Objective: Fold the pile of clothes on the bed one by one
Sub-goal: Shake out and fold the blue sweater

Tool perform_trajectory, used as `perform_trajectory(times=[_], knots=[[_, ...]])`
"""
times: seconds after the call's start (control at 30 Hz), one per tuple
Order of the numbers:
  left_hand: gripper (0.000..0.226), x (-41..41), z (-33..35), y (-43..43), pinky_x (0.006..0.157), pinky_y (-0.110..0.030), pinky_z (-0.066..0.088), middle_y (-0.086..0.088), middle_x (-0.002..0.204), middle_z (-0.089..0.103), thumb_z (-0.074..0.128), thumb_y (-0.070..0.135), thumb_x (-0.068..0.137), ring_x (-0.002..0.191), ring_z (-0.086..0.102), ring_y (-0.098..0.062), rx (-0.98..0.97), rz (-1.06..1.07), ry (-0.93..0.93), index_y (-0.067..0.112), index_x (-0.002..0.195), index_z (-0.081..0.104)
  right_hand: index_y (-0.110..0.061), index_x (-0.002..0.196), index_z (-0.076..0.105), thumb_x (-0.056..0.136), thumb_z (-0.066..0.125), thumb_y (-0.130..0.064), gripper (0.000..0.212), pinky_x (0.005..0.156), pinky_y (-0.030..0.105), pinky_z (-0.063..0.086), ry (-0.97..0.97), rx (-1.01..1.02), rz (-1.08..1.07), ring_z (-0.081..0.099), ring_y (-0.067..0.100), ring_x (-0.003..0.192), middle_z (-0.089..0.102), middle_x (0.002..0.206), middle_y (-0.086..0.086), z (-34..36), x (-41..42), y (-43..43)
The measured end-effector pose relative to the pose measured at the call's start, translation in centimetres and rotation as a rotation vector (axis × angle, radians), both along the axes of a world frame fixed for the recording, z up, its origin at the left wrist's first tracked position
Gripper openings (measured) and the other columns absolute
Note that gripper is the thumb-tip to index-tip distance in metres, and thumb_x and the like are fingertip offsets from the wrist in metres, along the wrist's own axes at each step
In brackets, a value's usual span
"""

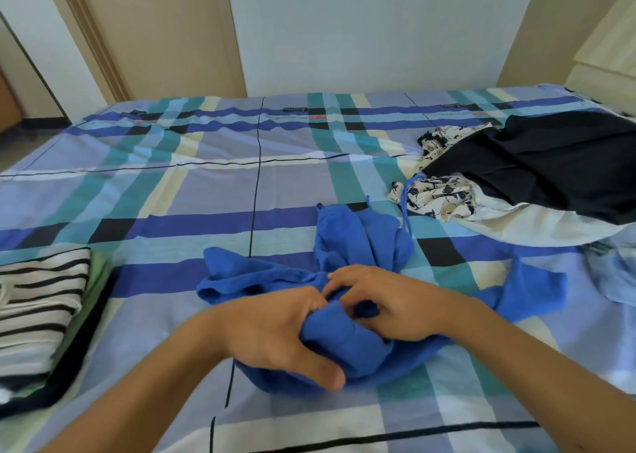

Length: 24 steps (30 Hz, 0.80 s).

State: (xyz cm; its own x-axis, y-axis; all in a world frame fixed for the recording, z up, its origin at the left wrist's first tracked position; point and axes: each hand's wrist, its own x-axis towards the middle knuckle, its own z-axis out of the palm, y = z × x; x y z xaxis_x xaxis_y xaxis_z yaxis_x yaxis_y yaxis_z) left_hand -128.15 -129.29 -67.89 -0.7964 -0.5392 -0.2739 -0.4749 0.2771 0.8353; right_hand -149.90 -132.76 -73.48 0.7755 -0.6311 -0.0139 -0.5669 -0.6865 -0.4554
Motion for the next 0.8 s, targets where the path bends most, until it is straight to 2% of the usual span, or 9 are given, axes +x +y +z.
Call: perform_trajectory(times=[0.07, 0.13, 0.2, 0.3, 0.47, 0.57, 0.63, 0.7, 0.8], knots=[[0.016, 0.7, 0.5, -0.4, 0.081, -0.03, 0.055, -0.01, 0.091, 0.073, 0.075, 0.002, 0.085, 0.084, 0.068, -0.019, -0.008, 0.03, 0.073, -0.004, 0.099, 0.071, -0.022, 0.116, 0.069, 0.091, 0.062, -0.014, 0.028, 0.111, 0.029, 0.037, -0.122, 0.093, -0.058, 0.041, 0.0, 0.136, 0.051, 0.141, -0.02, 0.4, 0.1, 0.4], [0.017, 0.9, 0.6, -0.3, 0.087, -0.03, 0.055, -0.014, 0.101, 0.073, 0.073, -0.001, 0.086, 0.093, 0.069, -0.025, -0.015, 0.036, 0.117, -0.004, 0.103, 0.07, -0.045, 0.139, 0.042, 0.09, 0.068, -0.005, 0.068, 0.11, 0.012, 0.033, -0.233, 0.314, -0.091, 0.034, -0.014, 0.136, 0.044, 0.141, -0.037, 1.4, 0.7, 1.6], [0.015, 0.9, 0.7, 0.0, 0.086, -0.028, 0.055, -0.011, 0.102, 0.074, 0.071, -0.001, 0.087, 0.093, 0.07, -0.022, -0.014, 0.017, 0.14, 0.0, 0.102, 0.072, -0.045, 0.132, 0.045, 0.09, 0.066, -0.002, 0.064, 0.098, 0.012, 0.042, -0.169, 0.429, -0.082, 0.052, -0.012, 0.117, 0.058, 0.131, -0.023, 1.9, 1.4, 2.5], [0.009, 1.4, 1.1, -0.1, 0.081, -0.029, 0.054, -0.011, 0.095, 0.075, 0.07, 0.0, 0.09, 0.087, 0.071, -0.023, 0.009, 0.011, 0.16, -0.003, 0.098, 0.072, -0.008, 0.102, 0.059, 0.09, 0.058, 0.003, 0.017, 0.068, 0.013, 0.042, 0.01, 0.481, -0.079, 0.048, 0.006, 0.075, 0.064, 0.1, 0.019, 2.4, 2.5, 3.4], [0.013, 3.4, 2.2, -0.6, 0.083, -0.043, 0.056, -0.015, 0.097, 0.075, 0.073, 0.006, 0.089, 0.089, 0.071, -0.033, -0.01, 0.07, 0.174, 0.0, 0.101, 0.072, -0.017, 0.088, 0.065, 0.085, 0.055, 0.006, 0.025, 0.076, 0.03, 0.051, -0.255, 0.435, -0.055, 0.059, 0.012, 0.078, 0.066, 0.085, -0.004, 2.2, 2.7, 2.6], [0.015, 5.2, 2.9, -1.1, 0.075, -0.038, 0.055, -0.007, 0.091, 0.074, 0.078, 0.014, 0.085, 0.083, 0.07, -0.025, -0.101, 0.191, 0.161, 0.009, 0.098, 0.072, -0.022, 0.09, 0.069, 0.076, 0.061, -0.012, 0.019, 0.084, 0.032, 0.05, -0.537, 0.22, -0.303, 0.064, 0.011, 0.089, 0.067, 0.089, -0.008, 3.3, 0.2, 0.6], [0.015, 6.3, 2.6, -1.7, 0.063, -0.034, 0.048, 0.0, 0.074, 0.066, 0.077, 0.023, 0.082, 0.066, 0.061, -0.011, -0.376, 0.343, 0.074, 0.013, 0.086, 0.066, -0.035, 0.082, 0.067, 0.073, 0.062, -0.008, 0.03, 0.081, 0.022, 0.045, -0.777, -0.088, -0.525, 0.059, 0.004, 0.083, 0.064, 0.082, -0.01, 5.6, -2.0, -0.3], [0.018, 6.5, 2.0, -2.4, 0.054, -0.029, 0.037, -0.003, 0.062, 0.052, 0.073, 0.02, 0.078, 0.053, 0.043, -0.007, -0.637, 0.561, 0.065, 0.013, 0.074, 0.057, -0.025, 0.081, 0.064, 0.075, 0.057, 0.008, 0.034, 0.074, 0.018, 0.043, -0.933, -0.43, -0.621, 0.054, 0.005, 0.076, 0.06, 0.078, 0.0, 8.1, -3.8, -0.3], [0.017, 5.8, 1.6, -3.2, 0.049, -0.02, 0.031, 0.0, 0.058, 0.047, 0.068, 0.02, 0.078, 0.052, 0.038, -0.008, -0.753, 0.772, 0.227, 0.014, 0.071, 0.054, -0.005, 0.078, 0.057, 0.075, 0.055, 0.013, 0.018, 0.076, 0.024, 0.039, -0.877, -0.719, -0.633, 0.05, 0.018, 0.084, 0.05, 0.086, 0.008, 9.5, -4.8, 0.6]])
